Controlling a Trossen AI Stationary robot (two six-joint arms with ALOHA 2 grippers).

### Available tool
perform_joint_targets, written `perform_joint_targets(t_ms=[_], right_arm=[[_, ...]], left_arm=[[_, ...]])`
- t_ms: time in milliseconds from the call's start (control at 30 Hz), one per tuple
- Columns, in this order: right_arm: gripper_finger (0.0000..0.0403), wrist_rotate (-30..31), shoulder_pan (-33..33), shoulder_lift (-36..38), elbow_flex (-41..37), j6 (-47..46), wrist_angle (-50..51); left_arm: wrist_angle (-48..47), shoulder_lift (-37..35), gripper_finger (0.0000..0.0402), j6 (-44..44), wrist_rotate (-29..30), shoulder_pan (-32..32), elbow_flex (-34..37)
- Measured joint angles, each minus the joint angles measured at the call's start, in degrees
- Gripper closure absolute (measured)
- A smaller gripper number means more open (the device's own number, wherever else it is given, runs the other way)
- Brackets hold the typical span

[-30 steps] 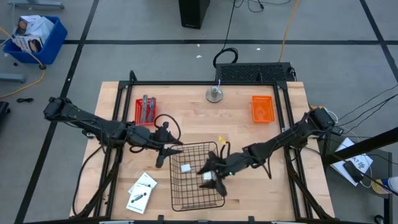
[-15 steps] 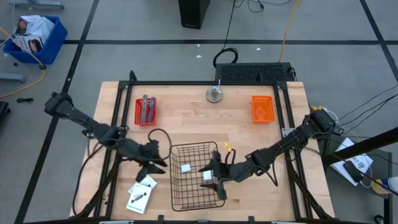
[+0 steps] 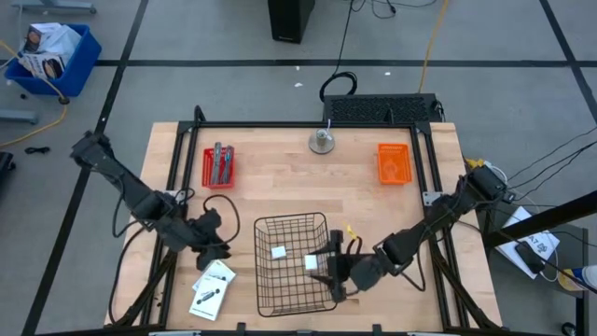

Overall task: Pick and place items into bin
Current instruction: Adjust the white card reader boxes to the middle top of the table

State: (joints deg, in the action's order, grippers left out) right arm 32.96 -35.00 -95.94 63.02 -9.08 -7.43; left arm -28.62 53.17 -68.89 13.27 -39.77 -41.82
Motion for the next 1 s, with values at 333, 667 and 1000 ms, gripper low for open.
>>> perform_joint_targets(t_ms=[333,667,1000], right_arm=[[0.0140,6.25,-2.36,0.02,-0.02,16.19,-2.26],[0.0140,4.38,-1.65,0.03,-0.02,29.80,-13.31],[0.0140,-6.04,1.63,-3.21,4.92,37.37,-18.98]], left_arm=[[2.11,6.03,0.0243,-13.33,-7.18,-7.53,0.00],[4.75,12.45,0.0243,-13.74,-2.50,-14.75,0.00],[4.76,12.39,0.0243,-17.86,-1.19,-20.95,0.00]])
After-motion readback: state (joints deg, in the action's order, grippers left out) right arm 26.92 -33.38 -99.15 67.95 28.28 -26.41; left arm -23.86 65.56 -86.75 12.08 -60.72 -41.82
